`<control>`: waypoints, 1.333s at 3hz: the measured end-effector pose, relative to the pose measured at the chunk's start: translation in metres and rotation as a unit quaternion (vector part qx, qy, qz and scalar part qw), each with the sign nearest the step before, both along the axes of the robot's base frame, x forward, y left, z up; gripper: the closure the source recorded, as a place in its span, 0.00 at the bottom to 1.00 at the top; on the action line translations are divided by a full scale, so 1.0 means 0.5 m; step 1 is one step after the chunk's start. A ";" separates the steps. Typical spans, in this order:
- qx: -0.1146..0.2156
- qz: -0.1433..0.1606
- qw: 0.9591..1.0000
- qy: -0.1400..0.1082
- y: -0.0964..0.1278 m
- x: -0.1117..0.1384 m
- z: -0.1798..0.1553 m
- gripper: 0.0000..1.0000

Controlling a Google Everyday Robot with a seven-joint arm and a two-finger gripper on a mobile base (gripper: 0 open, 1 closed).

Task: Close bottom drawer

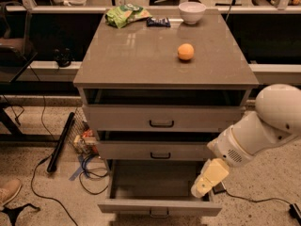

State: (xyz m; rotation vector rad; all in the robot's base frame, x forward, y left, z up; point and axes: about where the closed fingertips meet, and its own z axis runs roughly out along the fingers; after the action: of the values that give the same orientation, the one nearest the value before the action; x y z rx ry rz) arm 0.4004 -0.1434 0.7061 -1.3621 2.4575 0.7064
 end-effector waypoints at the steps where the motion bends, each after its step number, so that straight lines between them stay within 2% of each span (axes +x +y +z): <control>1: 0.015 -0.042 0.998 0.036 -0.002 -0.016 -0.159 0.00; 2: 0.056 -0.081 0.993 0.066 -0.015 -0.043 -0.291 0.00; 3: 0.091 -0.097 0.987 0.092 -0.010 -0.050 -0.417 0.00; 4: 0.119 -0.111 0.978 0.128 -0.006 -0.057 -0.529 0.00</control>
Offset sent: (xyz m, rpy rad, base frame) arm -0.0355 -0.0183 -0.2254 0.2179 0.2053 -0.2668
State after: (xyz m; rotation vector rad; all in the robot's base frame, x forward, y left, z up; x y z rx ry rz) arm 0.3718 -0.1464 0.4417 -0.9426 2.5582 1.1356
